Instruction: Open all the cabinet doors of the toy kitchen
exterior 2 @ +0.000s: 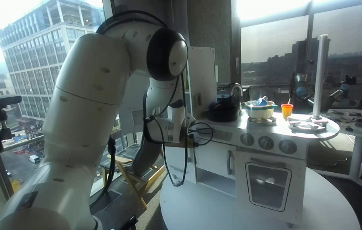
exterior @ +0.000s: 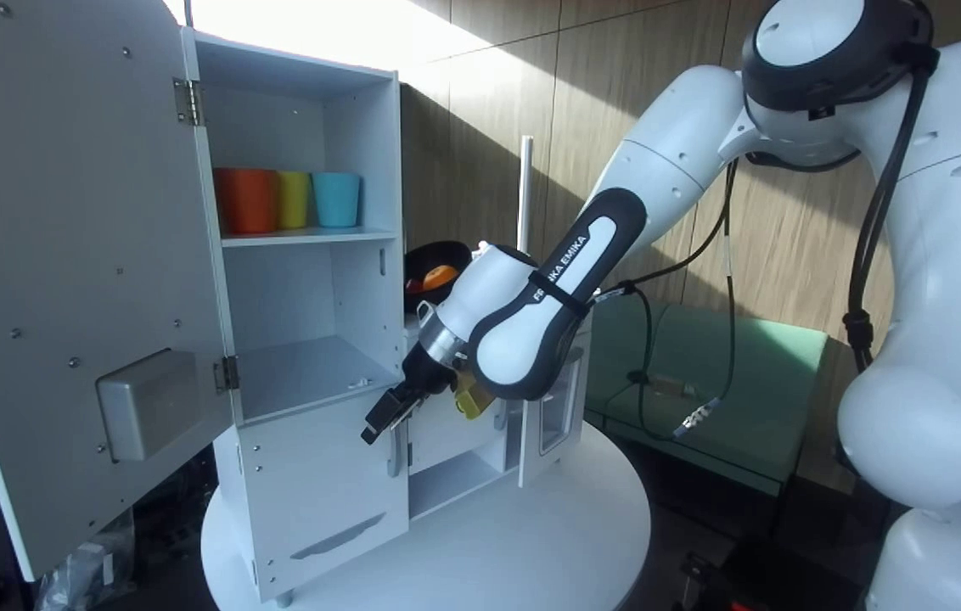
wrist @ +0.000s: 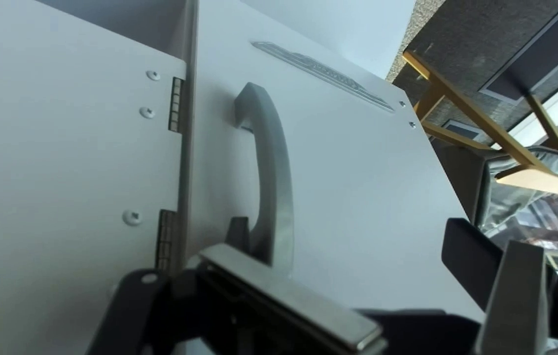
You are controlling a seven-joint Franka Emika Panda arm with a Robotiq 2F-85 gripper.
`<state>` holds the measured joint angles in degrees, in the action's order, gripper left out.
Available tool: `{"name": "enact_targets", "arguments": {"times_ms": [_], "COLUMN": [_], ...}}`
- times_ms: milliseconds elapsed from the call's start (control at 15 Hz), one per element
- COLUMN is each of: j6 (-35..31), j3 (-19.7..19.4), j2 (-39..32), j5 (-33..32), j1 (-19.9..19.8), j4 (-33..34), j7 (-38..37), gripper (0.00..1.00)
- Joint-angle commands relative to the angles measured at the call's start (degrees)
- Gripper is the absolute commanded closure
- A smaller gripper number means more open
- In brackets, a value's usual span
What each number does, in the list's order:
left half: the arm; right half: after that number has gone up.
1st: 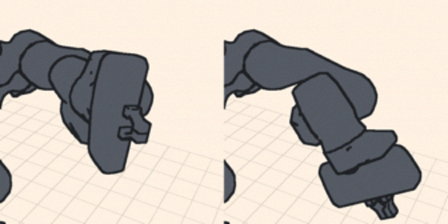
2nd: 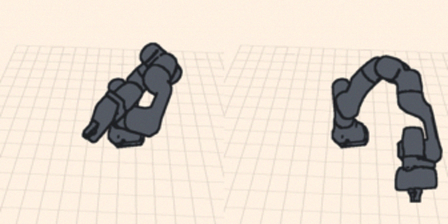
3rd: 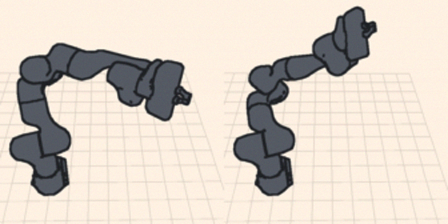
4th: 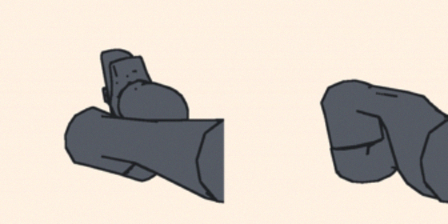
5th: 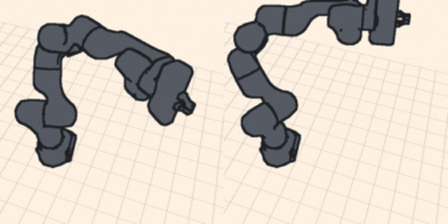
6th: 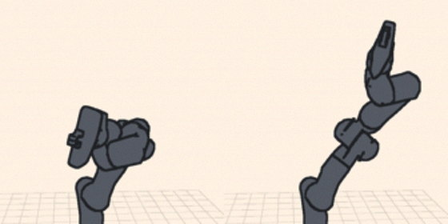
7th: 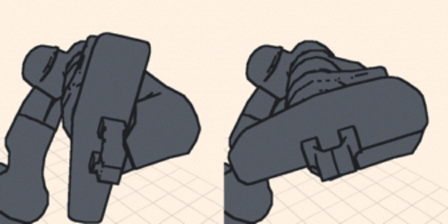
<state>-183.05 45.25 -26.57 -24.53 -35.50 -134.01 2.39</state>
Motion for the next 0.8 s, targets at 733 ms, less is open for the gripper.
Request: {"name": "enact_targets", "arguments": {"times_ms": [733], "j6": [41.45], "j3": [39.08], "j2": [1.81], "j5": [8.27], "j1": [-28.10], "j4": [-7.26], "j7": [3.51], "gripper": [0.00]}}
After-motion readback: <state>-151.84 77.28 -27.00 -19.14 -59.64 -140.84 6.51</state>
